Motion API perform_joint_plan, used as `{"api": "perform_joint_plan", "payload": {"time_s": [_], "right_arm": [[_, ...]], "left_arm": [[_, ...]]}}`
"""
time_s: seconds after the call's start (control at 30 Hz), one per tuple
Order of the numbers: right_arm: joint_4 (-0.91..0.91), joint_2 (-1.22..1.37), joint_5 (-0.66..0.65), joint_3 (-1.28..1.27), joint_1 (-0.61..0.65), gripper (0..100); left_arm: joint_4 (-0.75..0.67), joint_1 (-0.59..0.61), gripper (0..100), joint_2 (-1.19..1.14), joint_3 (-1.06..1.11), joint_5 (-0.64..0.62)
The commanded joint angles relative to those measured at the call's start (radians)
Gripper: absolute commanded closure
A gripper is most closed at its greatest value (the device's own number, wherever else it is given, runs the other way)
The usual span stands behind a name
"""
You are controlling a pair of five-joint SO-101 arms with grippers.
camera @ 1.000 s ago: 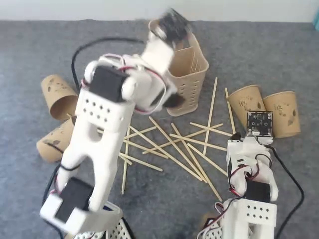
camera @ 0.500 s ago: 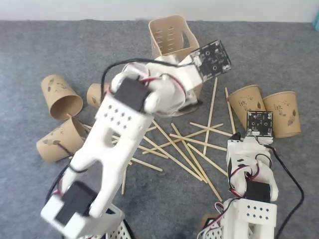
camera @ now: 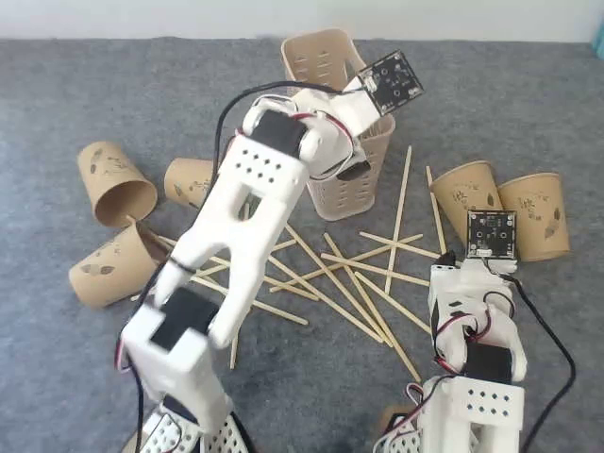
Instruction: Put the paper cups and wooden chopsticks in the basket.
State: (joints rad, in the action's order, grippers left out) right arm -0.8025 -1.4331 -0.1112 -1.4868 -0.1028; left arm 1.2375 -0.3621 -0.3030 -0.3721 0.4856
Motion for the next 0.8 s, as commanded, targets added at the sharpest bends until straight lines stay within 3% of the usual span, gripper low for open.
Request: {"api": "perform_joint_plan", "payload": {"time_s": [0.0, 0.13, 0.4, 0.77], "right_arm": [[-0.002, -0.025, -0.011, 0.009, -0.001, 88.7], [-0.002, -0.025, -0.011, 0.009, -0.001, 88.7], [-0.002, -0.025, -0.011, 0.009, -0.001, 88.7], [-0.002, -0.025, -0.011, 0.009, -0.001, 88.7]], "left_arm": [[0.008, 0.005, 82, -0.037, -0.133, -0.129], [0.051, -0.029, 98, -0.091, -0.251, -0.331], [0.193, -0.029, 99, -0.175, -0.521, -0.706], [0.348, -0.034, 99, -0.345, -0.828, -0.951]]}}
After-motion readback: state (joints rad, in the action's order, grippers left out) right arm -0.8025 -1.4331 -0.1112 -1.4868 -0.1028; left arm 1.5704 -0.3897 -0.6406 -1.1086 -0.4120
